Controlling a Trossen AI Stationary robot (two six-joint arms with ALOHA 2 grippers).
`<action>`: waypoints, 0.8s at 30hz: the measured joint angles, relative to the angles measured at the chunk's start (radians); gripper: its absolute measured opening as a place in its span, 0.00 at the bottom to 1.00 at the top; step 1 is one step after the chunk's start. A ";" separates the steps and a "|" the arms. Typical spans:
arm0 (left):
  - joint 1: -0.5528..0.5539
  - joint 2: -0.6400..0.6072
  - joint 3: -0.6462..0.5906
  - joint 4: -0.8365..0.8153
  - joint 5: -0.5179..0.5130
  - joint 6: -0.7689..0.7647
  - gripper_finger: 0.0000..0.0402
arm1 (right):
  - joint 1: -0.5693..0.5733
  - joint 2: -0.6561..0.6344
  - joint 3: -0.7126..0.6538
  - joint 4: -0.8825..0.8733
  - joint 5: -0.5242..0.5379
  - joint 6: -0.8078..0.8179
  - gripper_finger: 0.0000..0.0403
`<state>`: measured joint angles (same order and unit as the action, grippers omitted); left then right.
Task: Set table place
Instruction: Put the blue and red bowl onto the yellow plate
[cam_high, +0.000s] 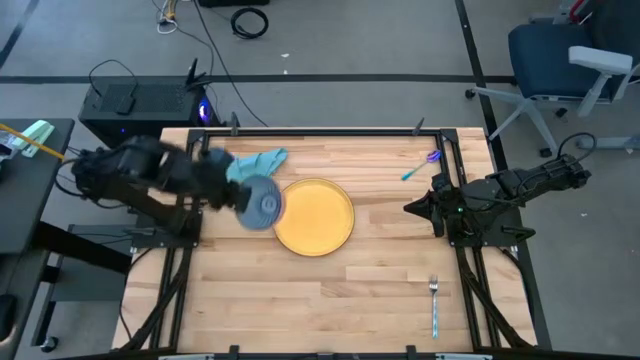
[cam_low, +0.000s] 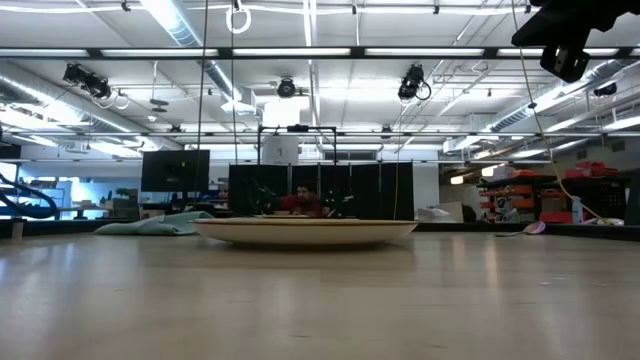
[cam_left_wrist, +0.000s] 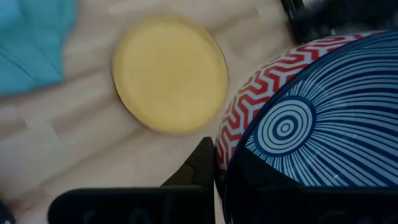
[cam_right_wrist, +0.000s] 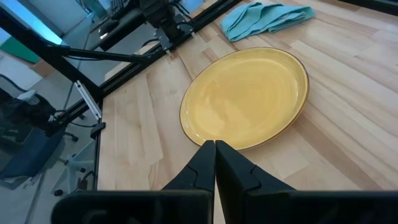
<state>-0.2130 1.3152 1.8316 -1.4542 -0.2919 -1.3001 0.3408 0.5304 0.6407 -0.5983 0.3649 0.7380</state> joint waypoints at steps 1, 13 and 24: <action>0.047 0.005 0.002 0.004 0.008 0.026 0.05 | 0.000 0.000 0.000 0.000 0.000 0.000 0.04; 0.453 0.196 0.002 0.005 0.192 0.254 0.05 | 0.000 0.000 0.000 0.000 0.000 0.000 0.04; 0.497 0.526 0.001 0.086 0.328 0.391 0.05 | 0.000 0.000 0.000 0.000 0.000 0.000 0.04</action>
<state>0.2843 1.8414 1.8324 -1.3683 0.0363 -0.9096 0.3408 0.5304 0.6410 -0.5983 0.3649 0.7380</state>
